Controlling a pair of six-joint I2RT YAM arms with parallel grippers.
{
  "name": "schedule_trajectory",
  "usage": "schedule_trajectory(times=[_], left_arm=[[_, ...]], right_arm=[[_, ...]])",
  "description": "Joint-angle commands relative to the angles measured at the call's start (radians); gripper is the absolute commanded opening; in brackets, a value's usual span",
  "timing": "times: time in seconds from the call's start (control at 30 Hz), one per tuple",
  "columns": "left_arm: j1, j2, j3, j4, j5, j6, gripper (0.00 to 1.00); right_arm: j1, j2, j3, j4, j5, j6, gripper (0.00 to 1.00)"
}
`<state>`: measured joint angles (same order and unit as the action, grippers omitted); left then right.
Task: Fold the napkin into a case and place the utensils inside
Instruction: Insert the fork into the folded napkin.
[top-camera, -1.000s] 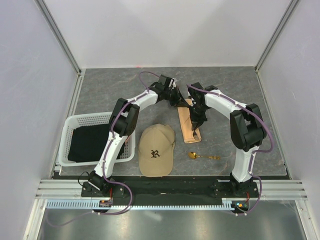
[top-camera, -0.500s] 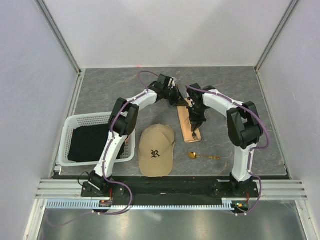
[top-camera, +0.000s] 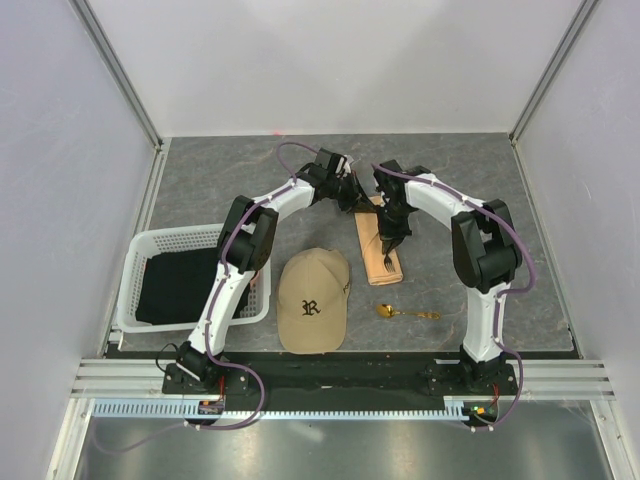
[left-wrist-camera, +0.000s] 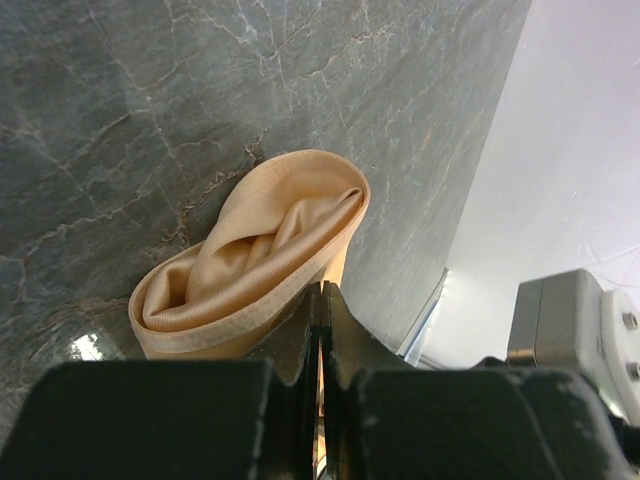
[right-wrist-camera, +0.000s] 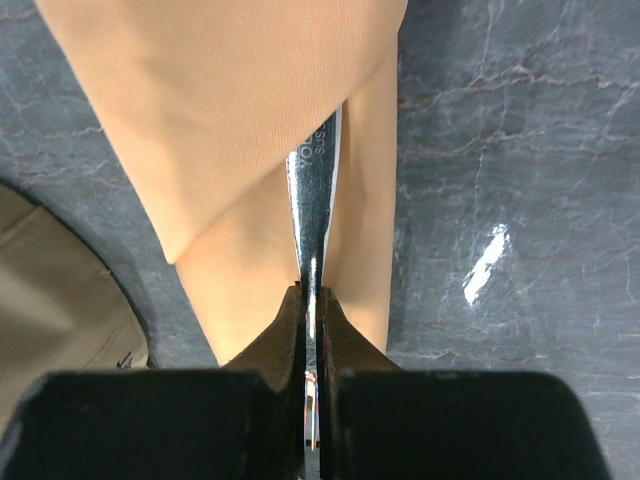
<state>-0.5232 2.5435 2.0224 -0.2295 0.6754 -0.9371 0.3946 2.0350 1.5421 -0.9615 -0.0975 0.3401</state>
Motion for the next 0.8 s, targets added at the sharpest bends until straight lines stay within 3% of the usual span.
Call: schedule_trajectory(times=[0.0, 0.77], left_arm=[[0.005, 0.000, -0.004, 0.028, 0.029, -0.022, 0.02], [0.003, -0.015, -0.024, 0.052, 0.027, -0.029, 0.02]], right_arm=[[-0.005, 0.019, 0.046, 0.049, 0.021, 0.005, 0.00], [-0.005, 0.064, 0.084, 0.155, 0.142, -0.029, 0.03]])
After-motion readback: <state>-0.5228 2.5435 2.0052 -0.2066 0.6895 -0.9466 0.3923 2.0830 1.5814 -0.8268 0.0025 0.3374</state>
